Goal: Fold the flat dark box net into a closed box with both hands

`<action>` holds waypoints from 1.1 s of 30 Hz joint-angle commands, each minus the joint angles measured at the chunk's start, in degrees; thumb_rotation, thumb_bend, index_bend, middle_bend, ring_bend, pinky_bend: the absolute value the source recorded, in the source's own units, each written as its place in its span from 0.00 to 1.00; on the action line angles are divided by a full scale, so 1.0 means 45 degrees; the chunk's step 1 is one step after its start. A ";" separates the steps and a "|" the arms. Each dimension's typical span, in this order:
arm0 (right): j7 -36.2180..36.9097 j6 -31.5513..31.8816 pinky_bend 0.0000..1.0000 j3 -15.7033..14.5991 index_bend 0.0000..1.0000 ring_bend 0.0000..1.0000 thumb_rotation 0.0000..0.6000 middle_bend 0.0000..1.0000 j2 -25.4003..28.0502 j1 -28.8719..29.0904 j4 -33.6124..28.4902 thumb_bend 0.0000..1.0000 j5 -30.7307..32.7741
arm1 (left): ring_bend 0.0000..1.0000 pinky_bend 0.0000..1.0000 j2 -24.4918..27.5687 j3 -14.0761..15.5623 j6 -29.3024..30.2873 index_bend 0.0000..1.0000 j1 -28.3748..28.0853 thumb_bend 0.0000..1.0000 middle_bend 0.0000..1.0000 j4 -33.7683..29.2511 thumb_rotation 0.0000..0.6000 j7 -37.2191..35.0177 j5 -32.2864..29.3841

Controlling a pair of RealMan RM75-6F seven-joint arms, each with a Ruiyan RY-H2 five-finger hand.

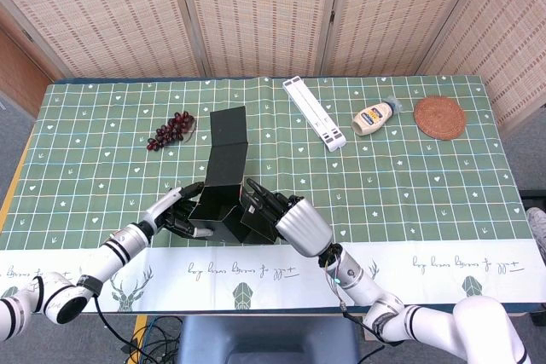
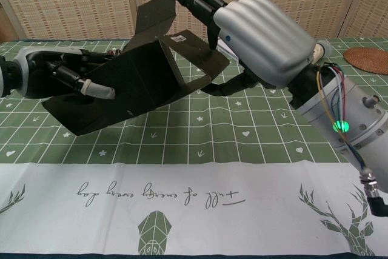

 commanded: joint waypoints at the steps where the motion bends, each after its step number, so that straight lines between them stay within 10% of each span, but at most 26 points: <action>1: -0.0139 -0.0033 0.91 -0.0131 0.00 0.51 1.00 0.00 0.0181 -0.0115 -0.0193 0.20 0.0009 | 0.59 0.90 -0.0087 0.0046 0.0018 0.19 -0.0019 0.10 0.25 0.0080 1.00 0.0051 -0.0224; 33: -0.0496 -0.2217 0.90 -0.0520 0.00 0.51 1.00 0.00 -0.0526 0.0650 0.0605 0.21 0.0526 | 0.59 0.90 -0.2546 0.0521 0.1886 0.19 0.0334 0.10 0.25 0.1215 1.00 0.4975 -0.0803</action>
